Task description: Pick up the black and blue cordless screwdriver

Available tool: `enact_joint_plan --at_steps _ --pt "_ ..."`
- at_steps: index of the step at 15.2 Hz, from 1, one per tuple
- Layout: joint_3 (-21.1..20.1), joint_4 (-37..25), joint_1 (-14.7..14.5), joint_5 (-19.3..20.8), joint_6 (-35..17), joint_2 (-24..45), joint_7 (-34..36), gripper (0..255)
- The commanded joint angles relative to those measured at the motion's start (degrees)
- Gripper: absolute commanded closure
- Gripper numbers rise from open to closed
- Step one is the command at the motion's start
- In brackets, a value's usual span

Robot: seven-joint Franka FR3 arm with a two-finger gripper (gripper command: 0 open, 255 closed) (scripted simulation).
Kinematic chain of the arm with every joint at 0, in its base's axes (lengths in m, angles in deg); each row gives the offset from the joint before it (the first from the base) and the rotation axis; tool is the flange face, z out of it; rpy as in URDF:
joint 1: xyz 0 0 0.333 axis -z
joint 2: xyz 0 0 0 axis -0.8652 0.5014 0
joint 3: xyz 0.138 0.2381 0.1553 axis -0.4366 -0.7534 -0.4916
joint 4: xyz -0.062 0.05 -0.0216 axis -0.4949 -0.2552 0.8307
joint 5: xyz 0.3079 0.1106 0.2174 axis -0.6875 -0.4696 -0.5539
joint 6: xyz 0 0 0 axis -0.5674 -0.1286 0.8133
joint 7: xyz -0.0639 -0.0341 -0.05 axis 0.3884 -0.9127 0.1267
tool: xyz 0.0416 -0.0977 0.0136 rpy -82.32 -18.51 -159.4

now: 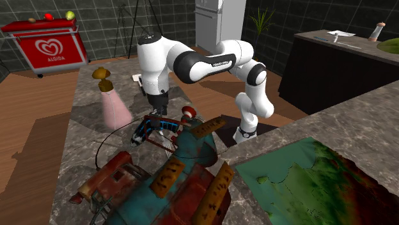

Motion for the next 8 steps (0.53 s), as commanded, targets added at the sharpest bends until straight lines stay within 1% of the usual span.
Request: enact_joint_plan --at_steps 1,3,4,8 --pt "-0.1 3.0 -0.2 0.2 -2.2 -0.8 0.2 0" --pt "-0.1 3.8 -0.3 0.2 -2.7 -1.0 0.2 0" --pt "0.0 4.0 -0.2 0.2 -2.8 -1.1 0.1 255" --pt "0.0 4.3 -0.2 0.2 -3.0 -1.3 0.1 255"
